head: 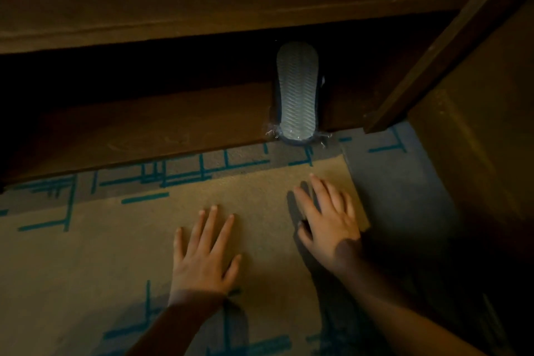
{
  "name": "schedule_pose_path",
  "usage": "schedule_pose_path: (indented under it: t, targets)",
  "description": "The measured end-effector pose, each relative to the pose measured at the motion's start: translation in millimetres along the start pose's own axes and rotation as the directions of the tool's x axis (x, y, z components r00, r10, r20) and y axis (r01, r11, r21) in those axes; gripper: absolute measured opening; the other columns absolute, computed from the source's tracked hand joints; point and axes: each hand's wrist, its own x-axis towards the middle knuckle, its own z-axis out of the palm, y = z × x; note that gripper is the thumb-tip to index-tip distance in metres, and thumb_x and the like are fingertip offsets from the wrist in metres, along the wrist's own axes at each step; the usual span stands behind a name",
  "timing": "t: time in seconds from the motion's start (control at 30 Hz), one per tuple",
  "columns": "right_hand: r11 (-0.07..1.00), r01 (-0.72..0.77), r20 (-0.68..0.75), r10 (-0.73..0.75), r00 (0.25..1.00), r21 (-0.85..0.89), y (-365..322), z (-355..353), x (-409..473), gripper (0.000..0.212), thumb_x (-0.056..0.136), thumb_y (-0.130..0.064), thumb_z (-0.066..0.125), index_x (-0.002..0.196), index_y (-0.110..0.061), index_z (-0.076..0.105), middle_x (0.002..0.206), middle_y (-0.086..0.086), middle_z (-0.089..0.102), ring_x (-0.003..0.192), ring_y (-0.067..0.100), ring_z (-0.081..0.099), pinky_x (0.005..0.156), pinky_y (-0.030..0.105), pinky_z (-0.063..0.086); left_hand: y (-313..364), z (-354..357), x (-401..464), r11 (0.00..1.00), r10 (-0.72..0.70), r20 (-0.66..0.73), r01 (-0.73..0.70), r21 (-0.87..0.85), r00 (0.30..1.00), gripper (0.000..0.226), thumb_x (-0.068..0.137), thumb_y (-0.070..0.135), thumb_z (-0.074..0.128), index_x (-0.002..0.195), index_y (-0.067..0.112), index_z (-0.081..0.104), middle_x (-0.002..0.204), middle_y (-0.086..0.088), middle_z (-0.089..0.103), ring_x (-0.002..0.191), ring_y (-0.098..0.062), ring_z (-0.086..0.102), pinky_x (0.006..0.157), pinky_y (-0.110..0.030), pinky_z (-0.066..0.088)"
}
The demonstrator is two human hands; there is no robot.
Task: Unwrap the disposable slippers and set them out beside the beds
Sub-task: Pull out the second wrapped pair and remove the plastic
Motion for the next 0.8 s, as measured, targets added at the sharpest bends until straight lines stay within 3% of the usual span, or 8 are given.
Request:
schedule_pose_path:
  t: [0.17, 0.3, 0.47, 0.57, 0.67, 0.8]
  targets:
    - [0.996, 0.037, -0.113, -0.046, 0.993, -0.08, 15, -9, 27, 0.086, 0.07, -0.043, 0.067, 0.144, -0.026, 0.027, 0.153, 0.013, 0.028, 0.138, 0.032, 0.022, 0.104, 0.055, 0.034, -3, 8, 3, 1.0, -0.022, 0.005, 0.023, -0.021, 1.0, 0.078, 0.077, 0.063, 0.032, 0.145, 0.032, 0.011, 0.151, -0.001, 0.023, 0.139, -0.02, 0.013, 0.111, -0.04, -0.005]
    - [0.992, 0.081, -0.123, -0.093, 0.988, -0.1, 22, -19, 62, 0.083, 0.078, -0.039, 0.062, 0.147, -0.027, 0.018, 0.156, 0.013, 0.021, 0.141, 0.034, 0.021, 0.108, 0.057, 0.028, -5, 11, 2, 0.998, -0.031, -0.027, 0.03, -0.052, 0.999, 0.071, 0.082, 0.066, 0.009, 0.145, 0.033, 0.008, 0.153, 0.001, 0.017, 0.145, -0.013, -0.012, 0.111, -0.042, -0.004]
    - [0.991, 0.094, -0.127, -0.106, 0.986, -0.098, 24, -17, 111, 0.072, 0.092, -0.038, 0.045, 0.148, -0.031, 0.001, 0.16, 0.008, 0.002, 0.146, 0.03, -0.001, 0.115, 0.055, 0.008, -8, 16, 3, 1.0, -0.009, -0.054, 0.009, 0.0, 0.998, 0.072, 0.081, 0.066, 0.005, 0.146, 0.034, 0.004, 0.158, 0.002, 0.002, 0.144, -0.012, -0.014, 0.111, -0.043, -0.005]
    - [0.993, 0.098, -0.151, -0.108, 0.983, -0.07, 22, -16, 124, 0.061, 0.093, -0.032, 0.046, 0.147, -0.027, 0.019, 0.157, 0.008, 0.019, 0.146, 0.028, 0.012, 0.115, 0.054, 0.009, -9, 18, 3, 1.0, -0.002, -0.051, 0.003, 0.013, 0.999, 0.075, 0.081, 0.067, 0.021, 0.146, 0.033, 0.004, 0.158, 0.005, -0.013, 0.143, -0.013, -0.012, 0.111, -0.044, -0.005]
    - [0.993, 0.096, -0.189, -0.108, 0.976, -0.071, 23, -15, 124, 0.057, 0.087, -0.024, 0.059, 0.14, -0.024, 0.039, 0.149, 0.011, 0.039, 0.139, 0.032, 0.031, 0.111, 0.057, 0.019, -9, 19, 4, 0.999, 0.012, -0.052, -0.01, 0.036, 0.999, 0.077, 0.08, 0.068, 0.021, 0.146, 0.032, 0.009, 0.158, 0.0, -0.001, 0.142, -0.016, -0.004, 0.111, -0.044, -0.003]
    - [0.988, 0.12, -0.167, -0.134, 0.977, -0.092, 26, -18, 113, 0.055, 0.093, -0.029, 0.048, 0.144, -0.028, 0.029, 0.153, 0.007, 0.03, 0.143, 0.029, 0.022, 0.114, 0.055, 0.012, -8, 19, 3, 1.0, 0.011, -0.064, -0.01, 0.022, 0.998, 0.082, 0.075, 0.065, 0.032, 0.146, 0.032, 0.005, 0.158, 0.002, -0.01, 0.142, -0.016, -0.007, 0.111, -0.045, -0.002]
